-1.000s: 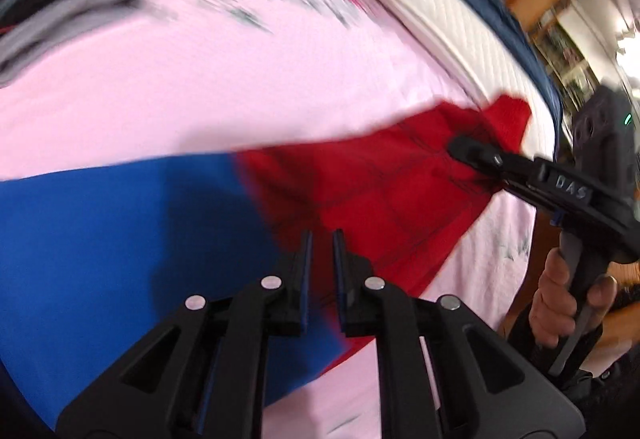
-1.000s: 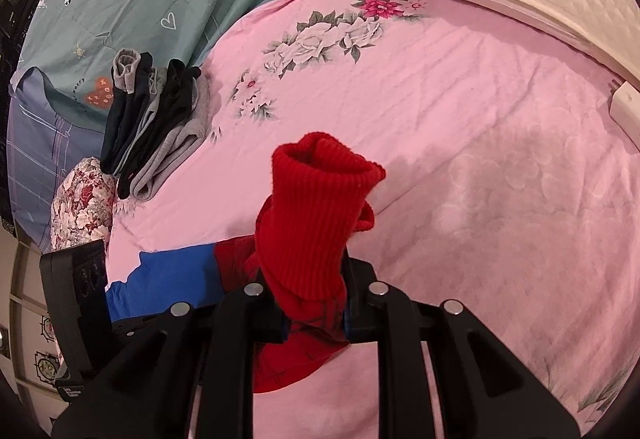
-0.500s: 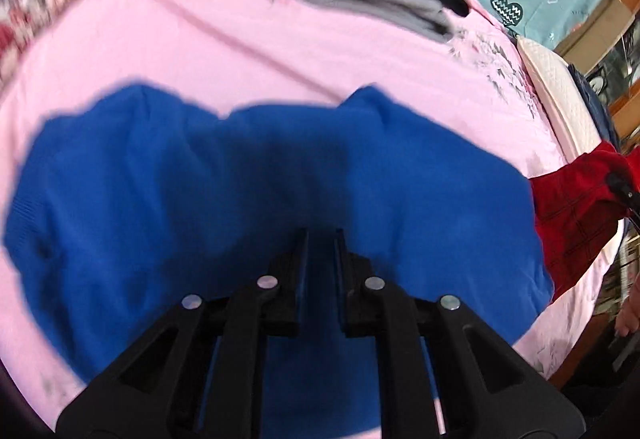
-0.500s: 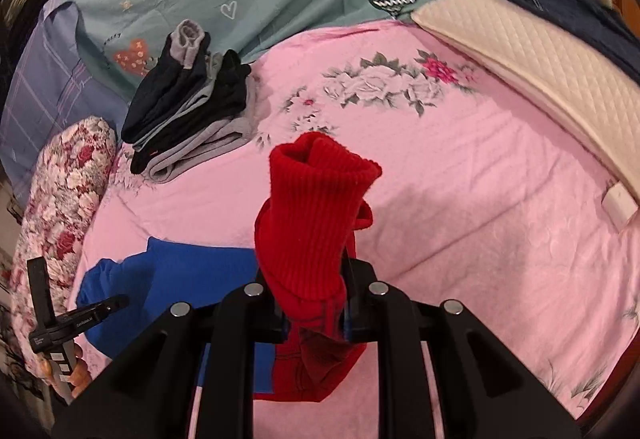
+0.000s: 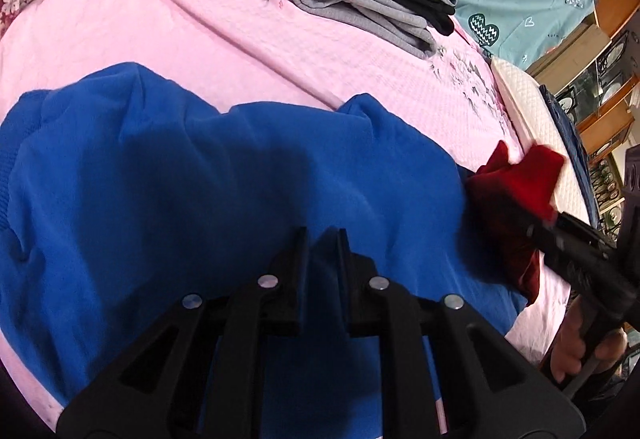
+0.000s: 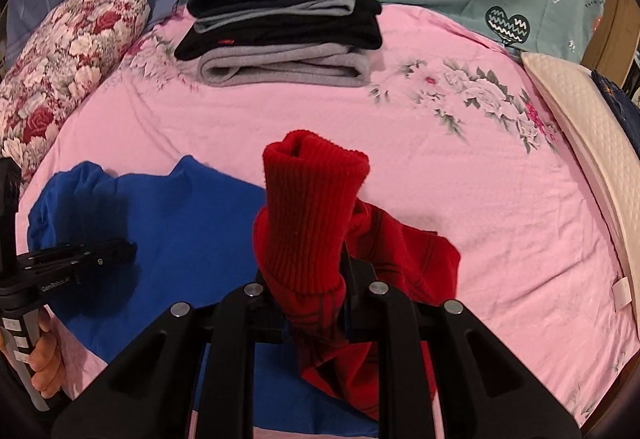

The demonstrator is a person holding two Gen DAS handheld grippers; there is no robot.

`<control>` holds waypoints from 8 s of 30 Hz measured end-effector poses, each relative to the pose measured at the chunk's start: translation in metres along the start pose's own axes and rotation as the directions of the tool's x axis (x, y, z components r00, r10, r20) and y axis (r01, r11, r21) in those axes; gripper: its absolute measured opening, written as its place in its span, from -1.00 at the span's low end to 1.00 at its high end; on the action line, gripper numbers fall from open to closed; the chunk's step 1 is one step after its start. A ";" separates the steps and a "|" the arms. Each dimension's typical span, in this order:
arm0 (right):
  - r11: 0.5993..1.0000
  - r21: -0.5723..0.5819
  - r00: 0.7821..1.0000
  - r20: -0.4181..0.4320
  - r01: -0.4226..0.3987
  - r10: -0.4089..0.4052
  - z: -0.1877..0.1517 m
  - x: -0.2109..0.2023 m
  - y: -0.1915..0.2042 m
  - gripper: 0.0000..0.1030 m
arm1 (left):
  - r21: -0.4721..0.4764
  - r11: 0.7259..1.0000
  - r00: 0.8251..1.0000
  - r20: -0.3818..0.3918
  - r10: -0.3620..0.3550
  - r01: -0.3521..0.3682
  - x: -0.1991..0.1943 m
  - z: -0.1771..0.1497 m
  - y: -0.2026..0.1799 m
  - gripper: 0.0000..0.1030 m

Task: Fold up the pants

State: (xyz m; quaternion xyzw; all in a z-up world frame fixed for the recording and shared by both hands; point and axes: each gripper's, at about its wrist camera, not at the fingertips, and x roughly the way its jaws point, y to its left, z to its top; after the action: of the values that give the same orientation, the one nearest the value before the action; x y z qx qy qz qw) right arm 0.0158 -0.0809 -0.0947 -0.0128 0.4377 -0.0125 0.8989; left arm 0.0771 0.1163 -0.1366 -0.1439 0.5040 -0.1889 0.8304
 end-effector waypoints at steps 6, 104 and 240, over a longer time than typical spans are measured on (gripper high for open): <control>0.927 -0.064 0.923 -0.140 -0.370 0.359 -0.003 -0.021 0.031 0.10 | 0.016 1.000 1.000 0.001 0.007 -0.007 0.000 -0.001 -0.002 -0.74; 0.909 -0.136 0.894 -0.288 -0.394 0.344 0.059 0.068 0.094 -0.86 | -0.378 0.923 0.953 0.249 0.173 -0.069 -0.103 -0.009 0.066 -0.43; 0.843 0.388 0.871 -0.167 -0.372 0.461 -0.049 0.026 -0.132 0.81 | -0.155 0.902 0.883 -0.193 -0.428 0.403 0.057 0.012 -0.066 0.96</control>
State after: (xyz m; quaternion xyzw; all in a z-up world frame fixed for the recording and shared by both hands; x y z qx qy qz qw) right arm -0.0077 -0.2144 -0.1409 0.2419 0.5320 0.1070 0.8044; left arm 0.1010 0.0322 -0.1476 -0.2721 0.5608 -0.3493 0.6997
